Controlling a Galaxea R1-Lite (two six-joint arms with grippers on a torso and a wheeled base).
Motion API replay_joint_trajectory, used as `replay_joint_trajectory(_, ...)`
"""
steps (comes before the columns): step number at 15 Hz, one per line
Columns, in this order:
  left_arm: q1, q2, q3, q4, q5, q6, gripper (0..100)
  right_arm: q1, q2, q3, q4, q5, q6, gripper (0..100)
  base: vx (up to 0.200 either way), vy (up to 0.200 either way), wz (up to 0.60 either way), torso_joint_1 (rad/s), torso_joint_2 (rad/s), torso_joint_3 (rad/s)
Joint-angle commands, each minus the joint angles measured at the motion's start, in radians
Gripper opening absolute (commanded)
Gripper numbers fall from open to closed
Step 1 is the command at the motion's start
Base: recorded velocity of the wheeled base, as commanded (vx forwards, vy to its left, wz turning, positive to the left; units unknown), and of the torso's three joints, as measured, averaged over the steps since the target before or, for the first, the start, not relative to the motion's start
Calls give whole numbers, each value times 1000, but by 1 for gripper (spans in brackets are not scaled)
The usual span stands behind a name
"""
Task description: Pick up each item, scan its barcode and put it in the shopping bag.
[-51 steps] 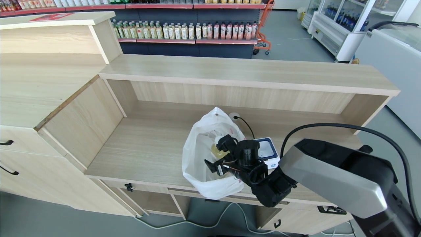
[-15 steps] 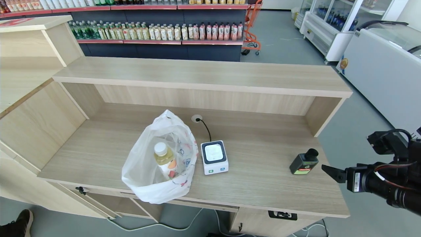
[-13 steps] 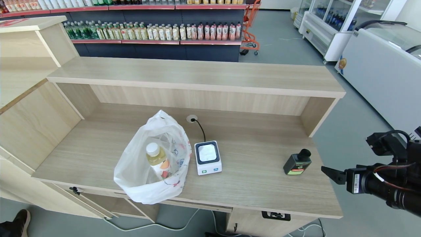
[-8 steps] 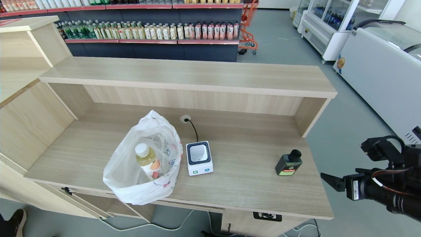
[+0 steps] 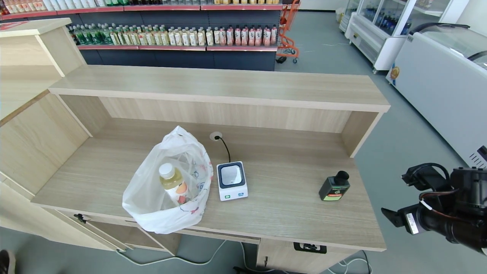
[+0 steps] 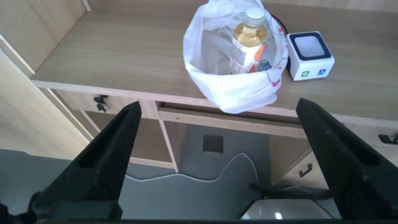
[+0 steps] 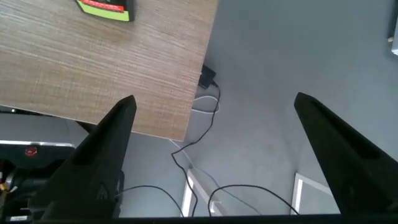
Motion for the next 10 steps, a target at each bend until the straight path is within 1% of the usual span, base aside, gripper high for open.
replay_joint_trajectory(1, 0, 0, 0, 0, 0, -1, 100, 0, 74, -23, 2, -26, -9, 100, 0, 0, 0, 0, 0, 0)
replay_joint_trajectory(3, 0, 0, 0, 0, 0, -1, 100, 0, 109, -31, 0, -36, -9, 100, 0, 0, 0, 0, 0, 0)
replay_joint_trajectory(5, 0, 0, -2, 0, 0, -1, 100, 7, 150, -78, 2, -77, -15, 100, 0, 0, 0, 0, 0, 0)
replay_joint_trajectory(6, 0, 0, 0, 0, 0, -1, 100, 9, 161, -106, 3, -85, -43, 100, 0, 0, 0, 0, 0, 0)
replay_joint_trajectory(10, 0, 0, -2, 0, 0, -1, 100, 53, 213, -174, 6, -82, -60, 100, 0, 0, 0, 0, 0, 0)
